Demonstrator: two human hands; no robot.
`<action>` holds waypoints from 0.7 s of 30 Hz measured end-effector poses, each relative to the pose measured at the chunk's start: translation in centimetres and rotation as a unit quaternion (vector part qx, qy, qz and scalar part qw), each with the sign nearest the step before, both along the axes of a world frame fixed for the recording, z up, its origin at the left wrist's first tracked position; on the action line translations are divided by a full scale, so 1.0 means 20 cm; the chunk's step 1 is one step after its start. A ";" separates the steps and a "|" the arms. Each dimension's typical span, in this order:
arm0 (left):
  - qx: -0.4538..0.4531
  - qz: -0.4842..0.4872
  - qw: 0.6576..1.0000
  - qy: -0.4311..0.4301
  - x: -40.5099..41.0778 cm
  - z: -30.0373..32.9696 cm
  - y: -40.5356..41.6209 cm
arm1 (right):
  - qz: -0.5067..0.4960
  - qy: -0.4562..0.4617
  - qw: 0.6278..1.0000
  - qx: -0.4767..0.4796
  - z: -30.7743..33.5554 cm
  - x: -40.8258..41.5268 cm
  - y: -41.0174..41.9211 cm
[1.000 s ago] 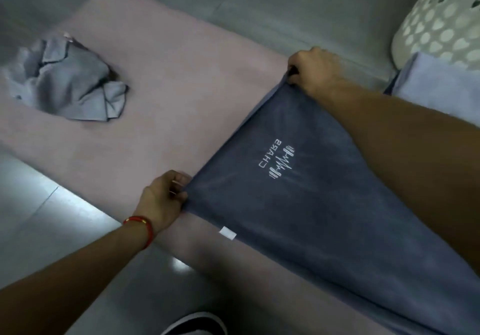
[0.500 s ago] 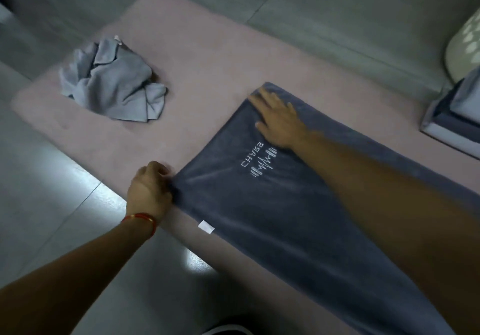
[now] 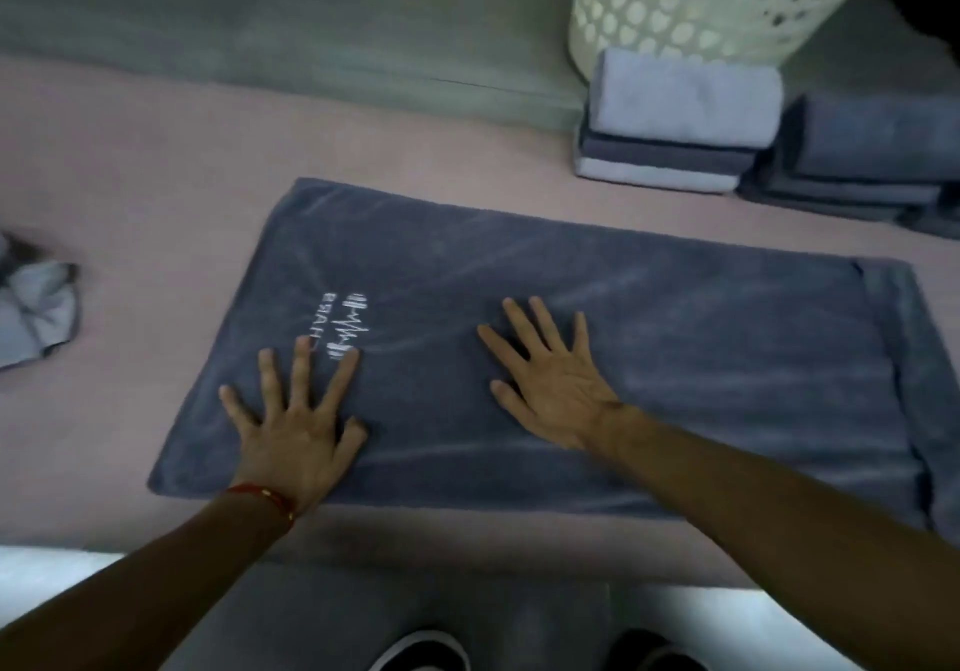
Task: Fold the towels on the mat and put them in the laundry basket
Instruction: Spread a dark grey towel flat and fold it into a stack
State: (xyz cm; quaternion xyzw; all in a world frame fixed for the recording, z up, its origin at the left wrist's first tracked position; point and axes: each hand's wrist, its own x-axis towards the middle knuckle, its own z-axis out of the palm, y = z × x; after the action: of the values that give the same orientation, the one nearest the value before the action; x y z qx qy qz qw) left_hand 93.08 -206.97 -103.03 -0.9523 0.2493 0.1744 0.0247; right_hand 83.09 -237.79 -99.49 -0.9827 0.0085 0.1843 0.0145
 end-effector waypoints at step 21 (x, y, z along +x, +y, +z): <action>-0.154 -0.582 0.792 -0.106 -0.85 0.17 -1.23 | -0.488 0.095 0.868 -0.013 0.58 -1.74 -1.01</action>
State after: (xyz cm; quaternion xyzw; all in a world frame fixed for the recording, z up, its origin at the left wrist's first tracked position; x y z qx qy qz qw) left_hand 76.14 -231.48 -99.53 -0.6312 0.7755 -0.0160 0.0010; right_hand 48.29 -257.94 -87.81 -0.8312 0.4906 0.2463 0.0884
